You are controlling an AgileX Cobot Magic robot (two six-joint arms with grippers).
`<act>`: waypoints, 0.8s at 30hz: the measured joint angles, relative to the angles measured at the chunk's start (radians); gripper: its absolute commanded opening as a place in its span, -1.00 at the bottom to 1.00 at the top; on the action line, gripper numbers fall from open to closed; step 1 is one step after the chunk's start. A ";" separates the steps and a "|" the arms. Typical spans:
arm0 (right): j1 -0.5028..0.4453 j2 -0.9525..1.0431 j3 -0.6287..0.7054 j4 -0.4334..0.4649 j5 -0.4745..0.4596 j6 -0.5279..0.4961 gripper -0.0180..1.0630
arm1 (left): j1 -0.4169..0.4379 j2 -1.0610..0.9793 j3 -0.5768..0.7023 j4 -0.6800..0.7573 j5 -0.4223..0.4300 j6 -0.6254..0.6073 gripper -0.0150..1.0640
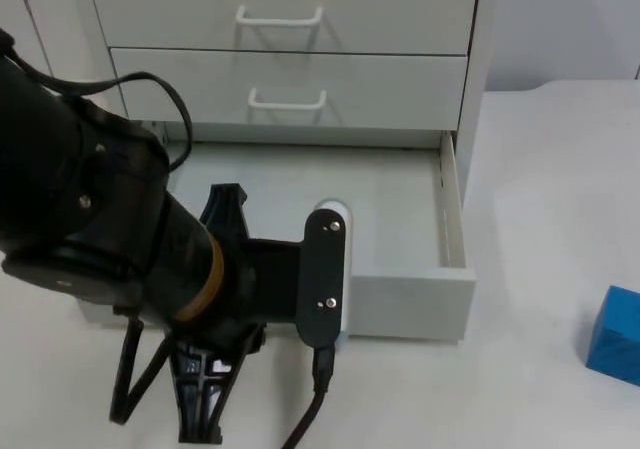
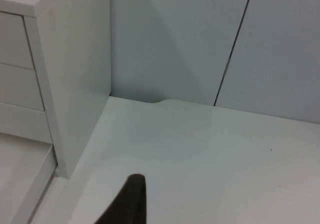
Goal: Open the drawer with the left hand, place the block into the drawer with the right hand, then close the drawer with the left hand.
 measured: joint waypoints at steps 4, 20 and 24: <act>0.000 0.000 0.000 0.000 0.000 0.000 0.97 | 0.000 0.008 0.000 0.004 -0.002 0.000 -0.98; 0.000 0.000 0.000 0.000 0.000 0.003 0.97 | 0.002 0.024 -0.006 0.010 -0.006 -0.006 -0.92; 0.000 0.000 0.000 0.000 0.000 0.003 0.97 | 0.002 0.024 -0.006 0.010 -0.008 -0.010 -0.65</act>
